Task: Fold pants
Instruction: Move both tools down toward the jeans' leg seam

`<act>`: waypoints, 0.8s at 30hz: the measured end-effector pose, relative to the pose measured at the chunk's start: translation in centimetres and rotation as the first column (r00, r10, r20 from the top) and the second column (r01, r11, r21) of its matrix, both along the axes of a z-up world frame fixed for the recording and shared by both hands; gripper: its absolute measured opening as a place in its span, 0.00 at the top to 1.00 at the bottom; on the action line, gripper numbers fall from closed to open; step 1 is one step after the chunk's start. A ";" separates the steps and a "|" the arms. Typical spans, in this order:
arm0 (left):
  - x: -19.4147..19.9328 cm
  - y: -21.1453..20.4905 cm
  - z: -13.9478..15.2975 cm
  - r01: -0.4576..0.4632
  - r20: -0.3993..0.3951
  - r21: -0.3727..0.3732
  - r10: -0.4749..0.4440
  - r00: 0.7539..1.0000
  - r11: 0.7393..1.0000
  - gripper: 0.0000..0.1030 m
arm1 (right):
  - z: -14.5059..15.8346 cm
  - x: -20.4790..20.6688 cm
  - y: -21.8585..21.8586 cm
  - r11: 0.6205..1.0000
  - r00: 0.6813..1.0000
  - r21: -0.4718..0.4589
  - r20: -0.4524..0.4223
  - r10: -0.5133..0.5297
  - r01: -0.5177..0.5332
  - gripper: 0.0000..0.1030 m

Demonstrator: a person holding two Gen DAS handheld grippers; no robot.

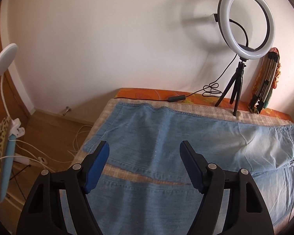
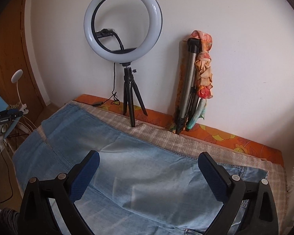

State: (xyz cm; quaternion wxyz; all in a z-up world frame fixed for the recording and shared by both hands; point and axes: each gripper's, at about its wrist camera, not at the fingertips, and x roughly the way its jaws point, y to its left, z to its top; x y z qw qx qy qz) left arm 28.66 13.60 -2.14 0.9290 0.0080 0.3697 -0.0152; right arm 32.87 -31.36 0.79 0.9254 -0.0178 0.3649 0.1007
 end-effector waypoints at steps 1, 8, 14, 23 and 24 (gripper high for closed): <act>0.9 -0.3 -0.6 0.002 -0.013 -0.009 -0.002 1.000 1.000 0.31 | -0.8 1.3 0.1 1.000 1.000 -0.005 -0.024 0.015 -0.015 0.08; 6.5 -2.8 -4.3 0.042 -0.085 -0.008 -0.042 0.995 0.999 0.37 | -6.7 9.4 1.0 0.993 0.977 0.015 -0.178 0.118 -0.117 0.34; 10.0 -4.1 -7.9 0.066 -0.155 -0.014 -0.067 0.986 0.998 0.52 | -11.1 13.4 2.8 0.979 0.950 -0.008 -0.244 0.196 -0.204 0.38; 12.8 -4.2 -12.0 0.064 -0.221 -0.017 -0.066 0.973 0.998 0.64 | -15.3 17.7 5.5 0.955 0.909 -0.003 -0.308 0.282 -0.297 0.41; 13.0 -4.3 -12.3 0.063 -0.225 -0.015 -0.065 0.972 0.998 0.64 | -15.6 17.9 5.9 0.951 0.904 -0.012 -0.315 0.289 -0.309 0.41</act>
